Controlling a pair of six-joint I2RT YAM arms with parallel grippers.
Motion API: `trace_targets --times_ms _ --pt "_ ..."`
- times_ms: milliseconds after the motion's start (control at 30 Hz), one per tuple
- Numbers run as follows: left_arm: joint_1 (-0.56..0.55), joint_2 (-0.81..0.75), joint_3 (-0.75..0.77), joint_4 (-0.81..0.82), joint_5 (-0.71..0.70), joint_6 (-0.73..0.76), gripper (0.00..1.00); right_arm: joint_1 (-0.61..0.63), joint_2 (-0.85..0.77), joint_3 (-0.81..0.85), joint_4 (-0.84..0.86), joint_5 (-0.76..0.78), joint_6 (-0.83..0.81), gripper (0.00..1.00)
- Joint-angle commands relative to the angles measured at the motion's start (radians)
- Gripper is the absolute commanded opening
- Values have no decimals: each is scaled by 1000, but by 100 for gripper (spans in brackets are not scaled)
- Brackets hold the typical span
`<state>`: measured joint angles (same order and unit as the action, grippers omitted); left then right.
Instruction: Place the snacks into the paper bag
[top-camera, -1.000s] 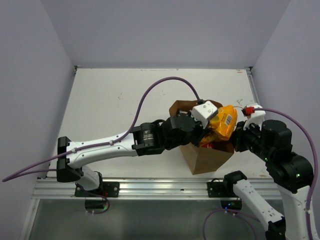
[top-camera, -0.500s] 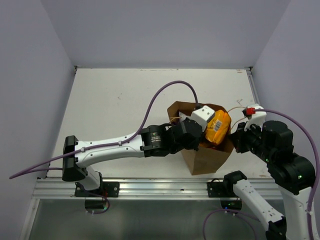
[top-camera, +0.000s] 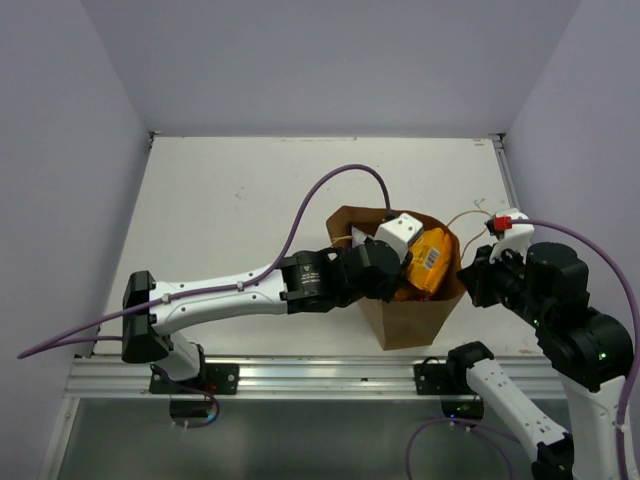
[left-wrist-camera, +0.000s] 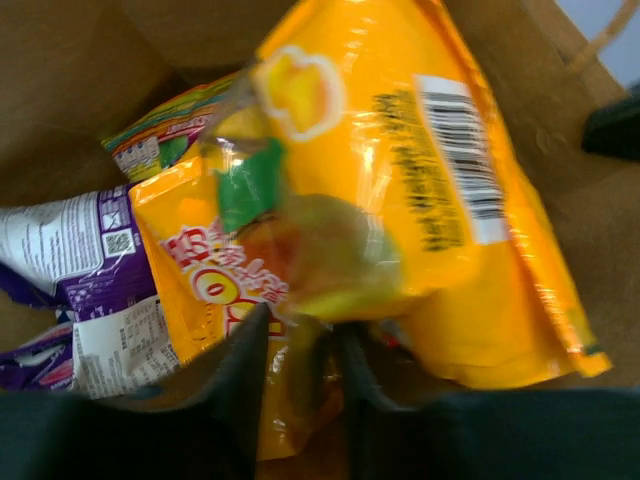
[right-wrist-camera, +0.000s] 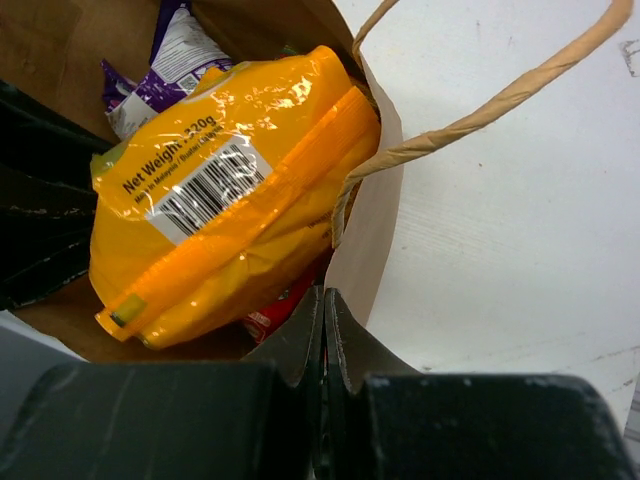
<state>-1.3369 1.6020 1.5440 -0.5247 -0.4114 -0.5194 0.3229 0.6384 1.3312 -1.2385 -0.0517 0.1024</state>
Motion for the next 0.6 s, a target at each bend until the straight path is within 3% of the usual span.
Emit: trace_targets --times_ms 0,167,367,567 --pt "12 -33 54 20 -6 67 44 7 -3 43 40 -30 -9 0" --pt "-19 -155 122 213 -49 160 100 7 4 43 39 -30 -9 0" --pt "-61 -326 99 151 -243 58 100 7 9 43 40 -28 -10 0" --pt "-82 -497 -168 31 -411 -166 100 7 6 37 43 -25 -10 0"
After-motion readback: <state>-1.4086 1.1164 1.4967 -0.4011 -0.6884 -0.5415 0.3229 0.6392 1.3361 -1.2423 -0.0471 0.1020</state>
